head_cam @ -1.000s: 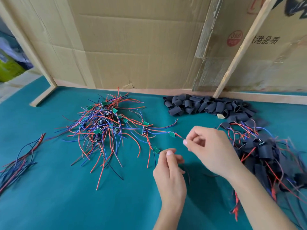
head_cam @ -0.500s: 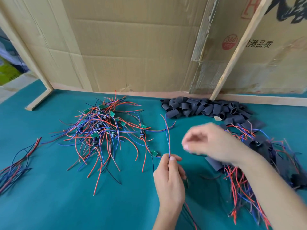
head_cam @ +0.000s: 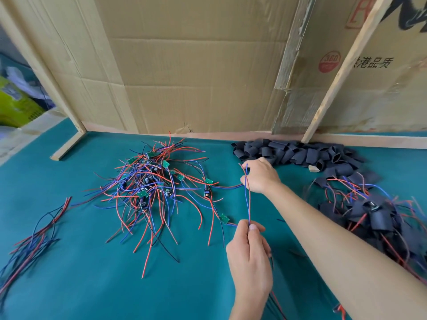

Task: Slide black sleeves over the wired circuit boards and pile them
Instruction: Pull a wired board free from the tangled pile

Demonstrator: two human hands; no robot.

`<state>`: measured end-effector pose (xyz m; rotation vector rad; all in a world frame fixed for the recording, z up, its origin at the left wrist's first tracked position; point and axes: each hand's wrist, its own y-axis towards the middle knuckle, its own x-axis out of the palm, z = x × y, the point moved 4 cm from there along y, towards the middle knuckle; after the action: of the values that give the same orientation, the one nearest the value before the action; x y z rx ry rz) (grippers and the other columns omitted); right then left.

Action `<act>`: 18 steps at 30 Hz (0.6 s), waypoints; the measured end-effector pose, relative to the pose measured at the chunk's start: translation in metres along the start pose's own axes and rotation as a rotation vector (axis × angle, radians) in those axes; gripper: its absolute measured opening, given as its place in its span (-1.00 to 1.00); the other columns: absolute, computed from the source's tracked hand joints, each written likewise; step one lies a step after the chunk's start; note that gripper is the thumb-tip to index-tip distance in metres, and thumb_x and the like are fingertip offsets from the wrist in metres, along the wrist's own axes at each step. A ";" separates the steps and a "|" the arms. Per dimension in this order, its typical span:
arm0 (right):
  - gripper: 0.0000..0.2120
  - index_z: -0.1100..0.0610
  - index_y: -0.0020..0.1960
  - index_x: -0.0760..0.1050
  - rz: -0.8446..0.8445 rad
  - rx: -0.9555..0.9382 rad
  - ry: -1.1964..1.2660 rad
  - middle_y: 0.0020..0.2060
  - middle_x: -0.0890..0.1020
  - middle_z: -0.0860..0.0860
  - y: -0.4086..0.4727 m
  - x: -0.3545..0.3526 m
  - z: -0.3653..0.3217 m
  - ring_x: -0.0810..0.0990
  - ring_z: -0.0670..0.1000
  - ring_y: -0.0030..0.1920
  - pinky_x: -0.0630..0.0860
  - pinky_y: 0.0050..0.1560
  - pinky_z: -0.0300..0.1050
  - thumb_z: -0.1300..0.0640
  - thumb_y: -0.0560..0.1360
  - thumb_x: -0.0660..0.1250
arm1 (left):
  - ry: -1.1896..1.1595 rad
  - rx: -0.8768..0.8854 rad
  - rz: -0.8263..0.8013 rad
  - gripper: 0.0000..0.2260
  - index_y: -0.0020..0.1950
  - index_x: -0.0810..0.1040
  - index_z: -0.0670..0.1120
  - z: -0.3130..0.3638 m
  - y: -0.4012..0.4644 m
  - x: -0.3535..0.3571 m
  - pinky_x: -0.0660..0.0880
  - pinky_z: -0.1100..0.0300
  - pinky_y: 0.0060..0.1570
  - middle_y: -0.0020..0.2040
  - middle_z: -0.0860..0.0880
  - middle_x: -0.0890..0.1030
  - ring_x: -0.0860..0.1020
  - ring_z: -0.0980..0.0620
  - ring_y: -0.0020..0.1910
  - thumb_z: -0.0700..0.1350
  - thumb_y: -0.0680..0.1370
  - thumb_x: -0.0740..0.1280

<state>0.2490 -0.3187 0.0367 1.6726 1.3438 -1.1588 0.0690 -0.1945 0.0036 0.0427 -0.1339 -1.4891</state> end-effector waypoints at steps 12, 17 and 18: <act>-0.75 0.22 -0.21 0.64 0.401 -0.002 0.265 -0.31 0.66 0.19 -0.070 -0.060 0.019 0.61 0.27 -0.12 0.58 -0.12 0.11 0.07 0.52 0.37 | 0.042 0.009 0.025 -0.70 -0.15 0.54 0.00 -0.002 0.003 0.000 0.36 0.29 -0.38 -0.50 0.02 0.52 0.46 0.12 -0.48 -0.23 0.71 0.15; -0.78 0.10 -0.39 0.53 0.356 -0.093 0.652 -0.52 0.55 -0.02 -0.143 -0.064 0.032 0.49 -0.02 -0.45 0.49 -0.32 -0.01 -0.01 0.32 0.42 | 0.011 -0.015 0.066 -0.73 0.06 0.59 0.06 -0.002 0.003 0.001 0.42 0.30 -0.38 -0.47 0.01 0.54 0.49 0.09 -0.48 -0.22 0.71 0.14; -0.78 0.09 -0.39 0.49 0.339 -0.107 0.666 -0.53 0.50 -0.05 -0.152 -0.060 0.033 0.41 -0.10 -0.46 0.42 -0.36 -0.07 -0.04 0.27 0.38 | 0.009 -0.026 0.070 -0.73 0.08 0.60 0.07 -0.003 0.003 0.001 0.42 0.30 -0.39 -0.47 0.01 0.55 0.49 0.09 -0.48 -0.22 0.71 0.15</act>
<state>0.0899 -0.3358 0.0835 2.1984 1.3807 -0.3281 0.0727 -0.1958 0.0016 0.0239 -0.1075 -1.4199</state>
